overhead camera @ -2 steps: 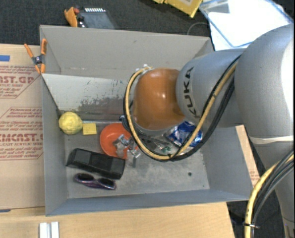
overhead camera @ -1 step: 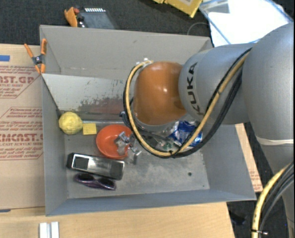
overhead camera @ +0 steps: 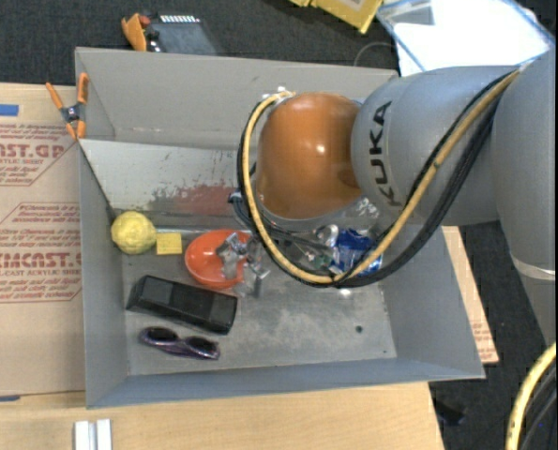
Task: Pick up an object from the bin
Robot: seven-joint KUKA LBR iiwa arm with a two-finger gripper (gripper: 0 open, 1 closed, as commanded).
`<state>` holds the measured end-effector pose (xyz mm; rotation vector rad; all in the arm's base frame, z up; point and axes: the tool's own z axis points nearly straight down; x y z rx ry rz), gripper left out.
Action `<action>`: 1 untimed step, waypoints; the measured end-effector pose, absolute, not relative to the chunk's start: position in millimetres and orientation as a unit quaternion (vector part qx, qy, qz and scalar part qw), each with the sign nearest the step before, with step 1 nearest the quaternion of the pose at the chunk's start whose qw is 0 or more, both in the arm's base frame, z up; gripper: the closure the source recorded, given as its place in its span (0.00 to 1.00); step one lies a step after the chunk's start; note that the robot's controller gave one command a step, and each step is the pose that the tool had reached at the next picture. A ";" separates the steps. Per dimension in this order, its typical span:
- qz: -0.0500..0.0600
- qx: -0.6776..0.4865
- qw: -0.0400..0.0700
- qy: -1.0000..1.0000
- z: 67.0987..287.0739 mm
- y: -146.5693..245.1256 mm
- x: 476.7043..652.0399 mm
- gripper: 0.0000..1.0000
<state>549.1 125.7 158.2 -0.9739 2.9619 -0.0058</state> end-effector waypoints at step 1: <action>-0.003 -0.447 0.010 0.894 160.9 114.9 539.3 1.00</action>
Offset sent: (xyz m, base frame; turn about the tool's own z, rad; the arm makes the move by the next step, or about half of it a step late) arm 0.0240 -0.0005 -0.0157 -0.0482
